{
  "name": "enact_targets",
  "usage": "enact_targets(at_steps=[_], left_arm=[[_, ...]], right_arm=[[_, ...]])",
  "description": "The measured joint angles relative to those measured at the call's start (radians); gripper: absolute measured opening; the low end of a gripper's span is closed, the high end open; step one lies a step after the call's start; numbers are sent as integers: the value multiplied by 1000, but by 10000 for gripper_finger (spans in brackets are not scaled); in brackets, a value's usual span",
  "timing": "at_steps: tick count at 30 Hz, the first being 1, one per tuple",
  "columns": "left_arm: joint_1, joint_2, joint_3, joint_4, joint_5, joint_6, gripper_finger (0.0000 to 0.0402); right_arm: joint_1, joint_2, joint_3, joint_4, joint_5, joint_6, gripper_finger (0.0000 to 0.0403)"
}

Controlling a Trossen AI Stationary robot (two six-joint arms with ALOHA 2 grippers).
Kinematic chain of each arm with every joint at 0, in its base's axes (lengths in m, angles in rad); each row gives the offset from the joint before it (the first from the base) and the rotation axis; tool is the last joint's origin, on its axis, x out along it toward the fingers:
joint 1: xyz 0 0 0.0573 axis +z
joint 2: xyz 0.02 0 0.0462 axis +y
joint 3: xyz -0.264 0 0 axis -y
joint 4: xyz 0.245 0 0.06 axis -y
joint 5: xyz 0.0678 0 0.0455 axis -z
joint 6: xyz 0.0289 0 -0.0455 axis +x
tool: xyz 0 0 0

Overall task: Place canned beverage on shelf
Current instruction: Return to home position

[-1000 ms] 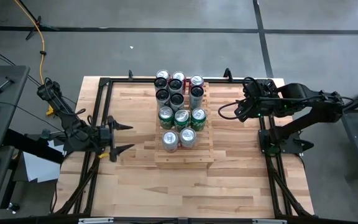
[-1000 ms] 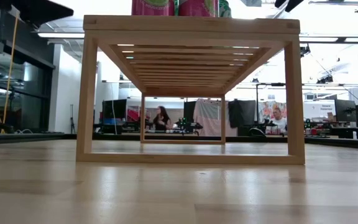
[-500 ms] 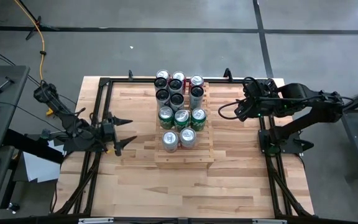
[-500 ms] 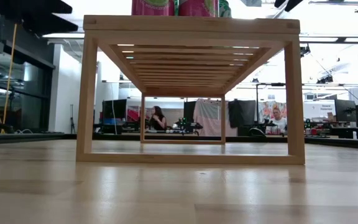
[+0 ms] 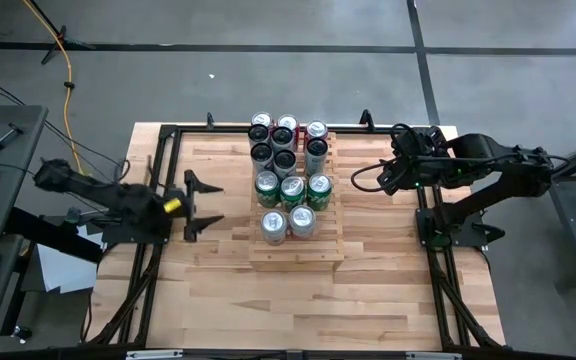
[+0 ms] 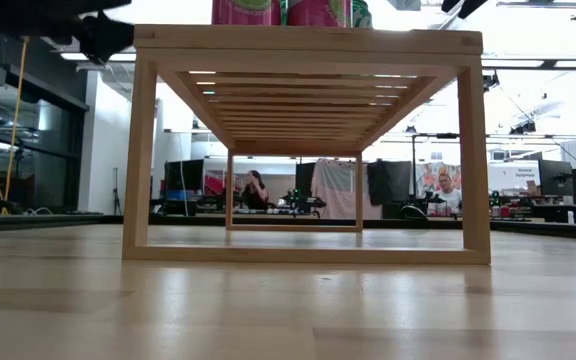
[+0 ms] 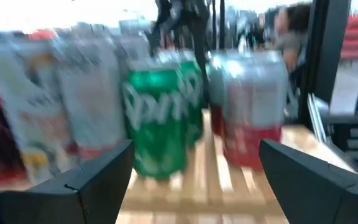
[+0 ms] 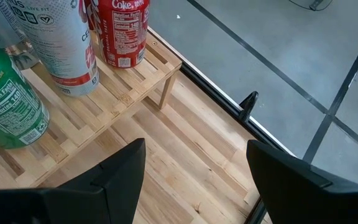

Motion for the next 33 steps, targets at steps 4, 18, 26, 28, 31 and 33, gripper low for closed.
enact_targets(at_steps=[4,18,26,28,31,33], left_arm=[[89,-105,0,-1,104,27,335],[158,-365,-13,-126,219,7,335],[157,-408,-146,-9,225,-45,335],[157,-408,-169,38,224,-46,335],[157,-408,-171,57,226,-50,335],[157,-408,-171,62,246,-53,335]], right_arm=[[0,0,0,0,0,2,264],[0,0,0,0,-7,11,264],[0,0,0,0,-7,11,264],[0,0,0,0,-7,11,264],[0,0,0,0,-7,11,264],[0,0,0,0,-7,11,264]])
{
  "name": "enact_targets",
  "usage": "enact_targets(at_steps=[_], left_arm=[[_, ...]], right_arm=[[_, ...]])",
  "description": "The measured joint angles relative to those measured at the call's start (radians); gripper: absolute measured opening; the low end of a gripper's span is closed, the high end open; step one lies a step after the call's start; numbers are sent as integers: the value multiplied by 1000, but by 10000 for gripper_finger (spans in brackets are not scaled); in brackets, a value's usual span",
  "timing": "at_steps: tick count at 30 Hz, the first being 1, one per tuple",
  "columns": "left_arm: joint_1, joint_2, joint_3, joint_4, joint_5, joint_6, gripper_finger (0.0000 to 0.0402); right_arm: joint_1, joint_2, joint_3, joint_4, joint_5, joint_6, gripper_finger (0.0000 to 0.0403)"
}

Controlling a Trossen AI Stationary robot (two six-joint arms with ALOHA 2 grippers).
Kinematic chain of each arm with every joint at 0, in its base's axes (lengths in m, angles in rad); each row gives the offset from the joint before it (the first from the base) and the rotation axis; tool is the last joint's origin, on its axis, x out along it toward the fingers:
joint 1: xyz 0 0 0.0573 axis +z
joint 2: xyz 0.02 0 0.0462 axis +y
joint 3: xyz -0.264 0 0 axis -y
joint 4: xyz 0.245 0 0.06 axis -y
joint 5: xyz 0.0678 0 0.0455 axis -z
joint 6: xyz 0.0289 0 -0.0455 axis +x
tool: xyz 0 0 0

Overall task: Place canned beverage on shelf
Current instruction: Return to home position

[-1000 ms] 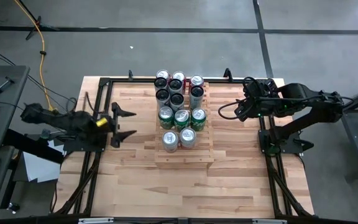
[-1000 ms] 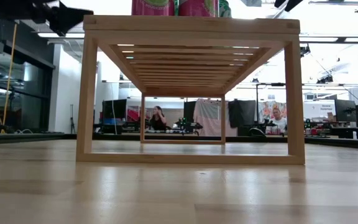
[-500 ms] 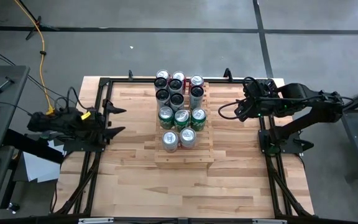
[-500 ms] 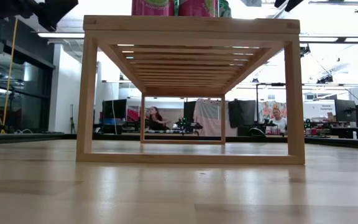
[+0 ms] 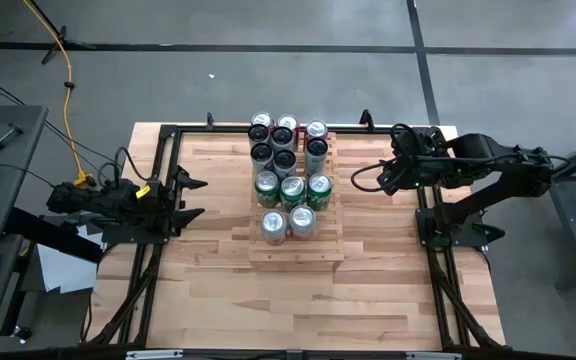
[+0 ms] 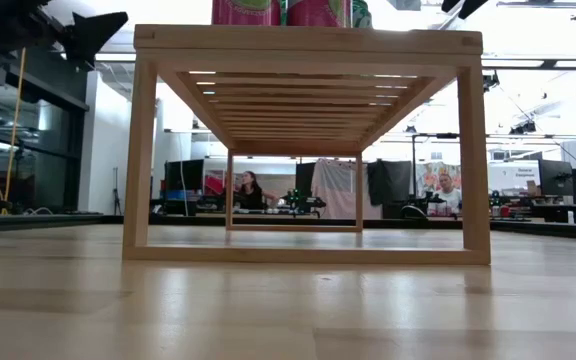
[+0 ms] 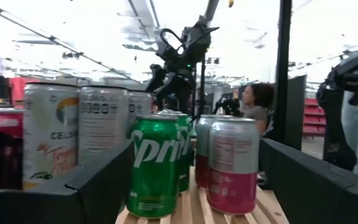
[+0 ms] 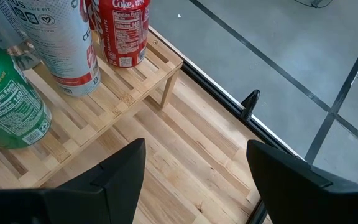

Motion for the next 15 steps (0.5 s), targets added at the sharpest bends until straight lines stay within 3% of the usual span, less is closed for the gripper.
enact_targets(at_steps=[6,15], left_arm=[[0,0,0,23,47,35,335],[7,1,14,0,39,82,335]], right_arm=[[0,0,0,0,0,0,264],[0,0,0,0,-2,-8,264]])
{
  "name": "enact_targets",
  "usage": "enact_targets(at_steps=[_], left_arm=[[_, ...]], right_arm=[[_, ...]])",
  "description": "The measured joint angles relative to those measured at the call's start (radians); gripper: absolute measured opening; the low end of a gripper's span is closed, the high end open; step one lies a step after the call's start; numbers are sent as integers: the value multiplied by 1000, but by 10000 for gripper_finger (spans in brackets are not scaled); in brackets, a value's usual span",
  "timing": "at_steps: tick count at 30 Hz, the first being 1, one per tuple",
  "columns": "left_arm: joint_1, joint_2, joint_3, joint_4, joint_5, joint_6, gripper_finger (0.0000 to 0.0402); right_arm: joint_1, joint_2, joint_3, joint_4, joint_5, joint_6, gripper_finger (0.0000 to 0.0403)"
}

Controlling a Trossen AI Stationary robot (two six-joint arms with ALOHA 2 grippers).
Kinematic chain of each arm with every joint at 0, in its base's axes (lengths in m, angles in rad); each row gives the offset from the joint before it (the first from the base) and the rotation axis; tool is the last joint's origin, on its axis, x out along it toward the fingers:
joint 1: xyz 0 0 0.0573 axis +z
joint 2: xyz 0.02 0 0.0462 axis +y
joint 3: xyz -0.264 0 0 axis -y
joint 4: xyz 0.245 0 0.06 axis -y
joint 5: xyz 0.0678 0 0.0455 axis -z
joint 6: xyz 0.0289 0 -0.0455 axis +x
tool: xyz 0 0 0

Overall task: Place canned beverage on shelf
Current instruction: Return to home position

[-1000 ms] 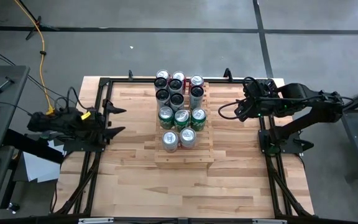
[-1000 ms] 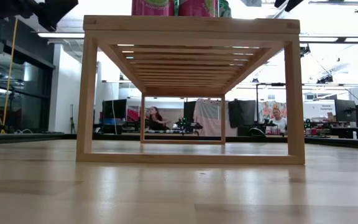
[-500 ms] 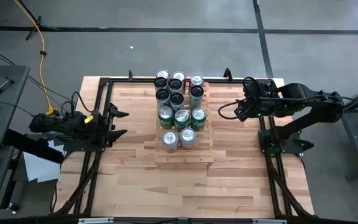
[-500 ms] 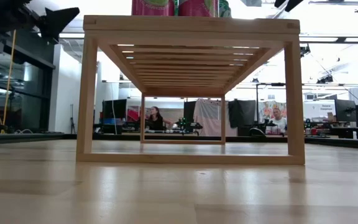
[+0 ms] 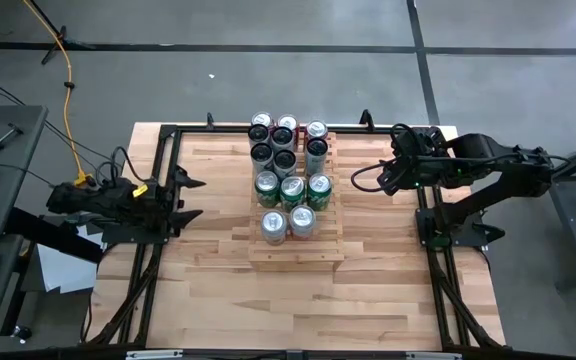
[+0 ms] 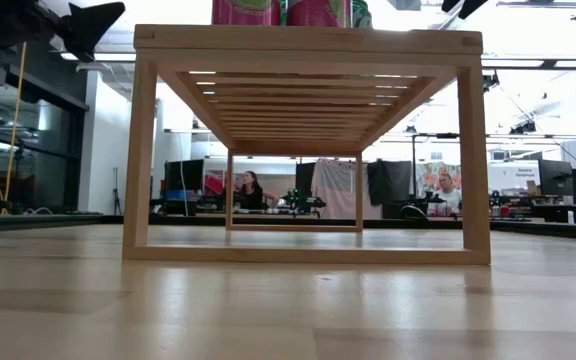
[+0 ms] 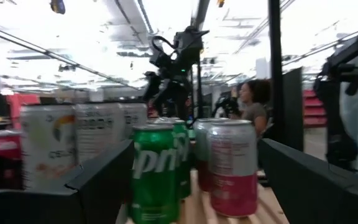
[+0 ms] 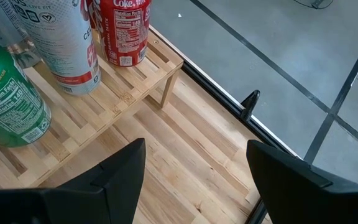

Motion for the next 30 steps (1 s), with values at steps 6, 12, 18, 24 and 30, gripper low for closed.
enact_targets(at_steps=[6,12,18,24,30], left_arm=[[71,0,82,-162,-9,-10,335],[142,0,94,-206,117,-49,335],[184,0,55,-195,224,-90,335],[187,-1,-29,-70,231,-121,335],[187,0,-84,-6,254,-122,335]], right_arm=[[0,0,0,0,-1,-1,264],[0,0,0,0,-1,5,264],[0,0,0,0,2,9,264],[0,0,0,0,5,9,264],[0,0,0,0,4,16,264]])
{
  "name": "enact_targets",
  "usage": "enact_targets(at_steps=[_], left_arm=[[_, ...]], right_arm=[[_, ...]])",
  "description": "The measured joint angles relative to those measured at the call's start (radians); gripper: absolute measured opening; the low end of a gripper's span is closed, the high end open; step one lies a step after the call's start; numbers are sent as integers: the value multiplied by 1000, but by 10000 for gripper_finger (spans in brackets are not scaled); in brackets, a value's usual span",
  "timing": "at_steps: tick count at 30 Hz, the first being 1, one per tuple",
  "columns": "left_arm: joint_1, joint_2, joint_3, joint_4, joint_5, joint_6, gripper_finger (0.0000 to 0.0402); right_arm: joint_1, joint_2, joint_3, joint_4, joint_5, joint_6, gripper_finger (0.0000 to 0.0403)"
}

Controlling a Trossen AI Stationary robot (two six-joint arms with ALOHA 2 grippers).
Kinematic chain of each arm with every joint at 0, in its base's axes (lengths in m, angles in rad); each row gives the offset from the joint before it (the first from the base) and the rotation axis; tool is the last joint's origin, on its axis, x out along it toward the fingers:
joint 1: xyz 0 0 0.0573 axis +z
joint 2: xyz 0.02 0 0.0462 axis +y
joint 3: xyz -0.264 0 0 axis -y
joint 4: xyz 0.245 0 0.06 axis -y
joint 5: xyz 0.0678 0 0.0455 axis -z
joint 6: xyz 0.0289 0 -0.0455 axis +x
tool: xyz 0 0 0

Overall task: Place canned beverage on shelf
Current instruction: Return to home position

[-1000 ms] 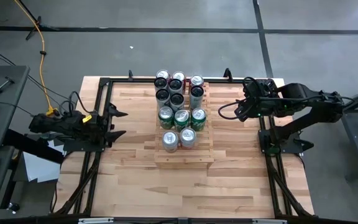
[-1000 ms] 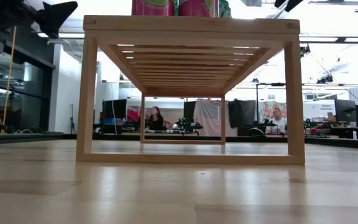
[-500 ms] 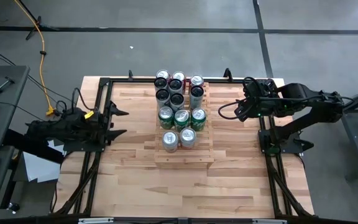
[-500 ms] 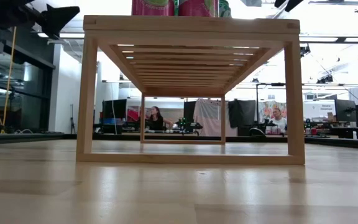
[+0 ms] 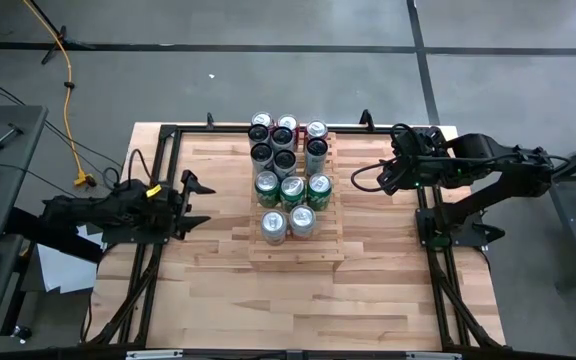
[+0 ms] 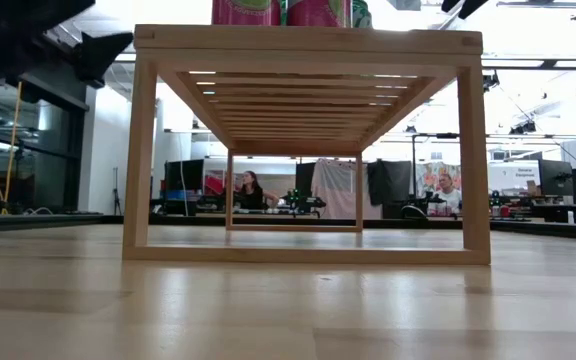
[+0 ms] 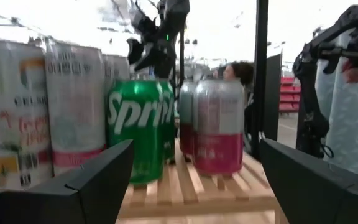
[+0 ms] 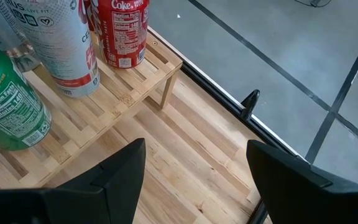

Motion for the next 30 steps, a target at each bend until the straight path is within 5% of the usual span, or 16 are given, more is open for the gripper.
enact_targets(at_steps=[12,17,23,30], left_arm=[[-1,0,0,-120,18,-54,335],[-1,0,0,-115,15,-85,335],[-1,0,0,-108,11,-62,335],[-1,0,1,-107,-3,-58,335]], right_arm=[[4,-33,-60,49,12,-11,264],[10,-223,-372,328,-17,-81,264],[9,-561,-772,742,-181,-203,264],[9,-903,-1097,1129,-258,-382,264]])
